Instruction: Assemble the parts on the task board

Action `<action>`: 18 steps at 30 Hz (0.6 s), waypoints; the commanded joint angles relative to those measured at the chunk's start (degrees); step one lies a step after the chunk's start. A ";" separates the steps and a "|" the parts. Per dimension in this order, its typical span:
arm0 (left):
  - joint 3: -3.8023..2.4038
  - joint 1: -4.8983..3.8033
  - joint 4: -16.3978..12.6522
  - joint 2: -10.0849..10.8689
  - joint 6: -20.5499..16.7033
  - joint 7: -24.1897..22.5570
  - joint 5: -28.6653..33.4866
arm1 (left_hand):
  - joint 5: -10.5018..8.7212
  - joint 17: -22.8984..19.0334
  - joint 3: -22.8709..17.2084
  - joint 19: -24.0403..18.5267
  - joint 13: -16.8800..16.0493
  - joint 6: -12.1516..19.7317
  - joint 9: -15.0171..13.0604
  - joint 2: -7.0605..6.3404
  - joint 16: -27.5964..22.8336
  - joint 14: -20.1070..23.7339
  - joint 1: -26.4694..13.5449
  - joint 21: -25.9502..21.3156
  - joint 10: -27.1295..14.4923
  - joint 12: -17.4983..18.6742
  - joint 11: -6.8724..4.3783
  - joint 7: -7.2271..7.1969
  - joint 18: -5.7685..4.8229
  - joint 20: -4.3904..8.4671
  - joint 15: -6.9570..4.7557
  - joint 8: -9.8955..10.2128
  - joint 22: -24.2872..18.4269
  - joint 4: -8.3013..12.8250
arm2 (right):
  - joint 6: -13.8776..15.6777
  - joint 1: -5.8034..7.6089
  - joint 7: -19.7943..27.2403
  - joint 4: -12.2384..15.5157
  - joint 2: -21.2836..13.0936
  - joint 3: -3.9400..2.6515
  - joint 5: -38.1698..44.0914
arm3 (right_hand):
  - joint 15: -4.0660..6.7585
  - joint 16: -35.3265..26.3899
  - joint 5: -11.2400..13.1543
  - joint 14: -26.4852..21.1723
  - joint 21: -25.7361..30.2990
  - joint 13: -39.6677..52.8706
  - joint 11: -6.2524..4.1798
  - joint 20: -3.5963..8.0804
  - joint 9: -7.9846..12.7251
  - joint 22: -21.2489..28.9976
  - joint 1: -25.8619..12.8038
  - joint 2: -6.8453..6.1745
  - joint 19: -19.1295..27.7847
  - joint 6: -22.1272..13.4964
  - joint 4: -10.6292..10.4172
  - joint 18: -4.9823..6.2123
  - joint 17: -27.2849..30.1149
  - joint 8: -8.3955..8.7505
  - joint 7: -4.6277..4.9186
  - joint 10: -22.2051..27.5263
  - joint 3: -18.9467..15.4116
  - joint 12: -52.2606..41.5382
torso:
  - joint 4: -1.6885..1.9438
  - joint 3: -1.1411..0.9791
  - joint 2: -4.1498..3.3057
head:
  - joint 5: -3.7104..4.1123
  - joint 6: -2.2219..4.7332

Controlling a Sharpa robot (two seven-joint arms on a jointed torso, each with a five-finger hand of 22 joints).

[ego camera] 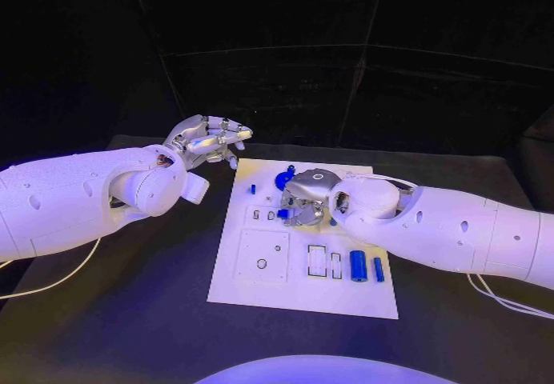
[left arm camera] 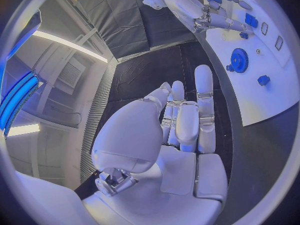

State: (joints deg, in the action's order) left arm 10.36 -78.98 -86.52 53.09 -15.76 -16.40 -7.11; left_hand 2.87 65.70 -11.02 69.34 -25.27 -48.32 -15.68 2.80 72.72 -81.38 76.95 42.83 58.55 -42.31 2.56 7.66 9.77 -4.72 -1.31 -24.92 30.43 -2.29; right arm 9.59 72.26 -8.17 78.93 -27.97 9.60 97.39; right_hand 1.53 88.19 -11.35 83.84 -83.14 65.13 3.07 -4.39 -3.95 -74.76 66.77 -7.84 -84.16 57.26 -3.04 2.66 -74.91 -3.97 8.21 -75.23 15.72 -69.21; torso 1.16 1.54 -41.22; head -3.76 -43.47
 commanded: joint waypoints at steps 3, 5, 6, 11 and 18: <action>-0.04 -0.03 -0.03 0.02 0.63 -0.16 0.18 | -0.01 0.05 -0.25 0.39 0.06 -0.26 0.05 -0.37 0.07 0.33 0.00 -0.17 -0.03 -0.31 0.36 0.07 0.69 0.06 0.01 0.30 -0.05 0.02 | 1.06 -0.08 -0.92 0.09 0.02 -0.01 0.05 | -0.27 0.40 0.02 5.61 0.12 0.17 -0.07 -0.34 -0.15 -0.13 1.22 0.57 -0.01 0.57 -0.28 0.42 -12.77 -0.45 -0.24 -0.12 -0.01 -0.50 | 0.06 0.04 -0.03 | -0.01 -0.01; -0.04 -0.03 -0.03 0.01 0.64 -0.15 0.18 | -0.01 0.05 -0.25 0.39 0.06 -0.26 0.05 -0.37 0.07 0.33 0.00 -0.17 -0.03 -0.31 0.36 0.07 0.69 0.06 0.01 0.30 -0.05 0.02 | 1.11 -0.14 -0.98 -0.01 0.10 -0.01 0.06 | -0.23 0.43 0.06 5.62 0.09 0.26 -0.10 -0.31 -0.17 -0.20 1.51 0.93 -0.04 0.76 -0.31 0.41 -12.82 -0.53 -0.28 -0.22 0.17 -0.60 | 0.05 0.05 -0.02 | -0.02 -0.06; -0.04 -0.03 -0.03 0.01 0.65 -0.14 0.18 | -0.01 0.05 -0.25 0.39 0.06 -0.26 0.05 -0.37 0.07 0.33 0.00 -0.17 -0.03 -0.31 0.36 0.07 0.69 0.06 0.01 0.30 -0.05 0.02 | 1.13 -0.17 -1.02 -0.06 0.15 -0.01 0.06 | -0.21 0.42 0.07 5.62 0.07 0.31 -0.13 -0.29 -0.19 -0.23 1.67 1.13 -0.06 0.89 -0.33 0.40 -12.80 -0.58 -0.30 -0.27 0.29 -0.66 | 0.05 0.06 -0.02 | -0.02 -0.08; -0.04 -0.02 -0.03 -0.02 0.67 -0.12 0.18 | -0.02 0.07 -0.66 0.45 0.17 -0.26 0.16 -0.49 0.12 0.31 -0.05 -0.21 -0.07 -0.36 0.36 0.07 0.69 0.05 0.02 0.26 -0.09 0.08 | 1.35 -0.34 -1.56 -0.40 0.36 -0.02 0.14 | -0.03 0.45 0.69 5.63 -0.01 0.60 -0.35 -0.13 -0.31 -0.40 2.93 2.53 -0.14 2.04 -0.08 0.37 -12.86 -1.05 -0.49 -0.60 1.36 -0.98 | 0.06 0.02 -0.03 | -0.06 -0.18; -0.04 -0.02 -0.01 -0.02 0.68 -0.03 0.18 | -0.02 0.05 -0.88 0.48 0.22 -0.27 0.21 -0.55 0.13 0.31 -0.05 -0.23 -0.08 -0.39 0.36 0.07 0.69 0.05 0.02 0.24 -0.11 0.12 | 1.58 -0.47 -2.30 -0.62 0.40 -0.02 0.82 | 0.49 0.51 3.56 5.66 -0.11 0.73 -0.98 0.31 -0.47 -0.65 6.05 4.75 -0.26 4.19 1.60 0.33 -12.96 -1.93 -1.18 -0.90 4.54 -1.13 | 0.03 0.02 -0.04 | -0.11 -0.31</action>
State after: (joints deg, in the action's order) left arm 10.36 -78.94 -86.49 53.07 -15.65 -16.30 -7.10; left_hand 2.87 65.69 -11.54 69.34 -25.13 -48.32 -15.54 2.80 72.72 -81.38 76.95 42.83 58.55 -42.34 2.56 7.66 9.77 -4.72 -1.31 -24.92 30.38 -2.12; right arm 10.93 71.83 -9.25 78.49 -27.50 9.50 97.46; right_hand 1.56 88.41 -8.05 83.87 -83.14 65.83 2.33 -4.39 -4.26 -74.91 71.74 -3.50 -84.16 60.87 -1.63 2.66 -74.91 -5.64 7.02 -75.97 19.69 -70.06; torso 1.22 1.58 -41.25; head -3.85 -43.71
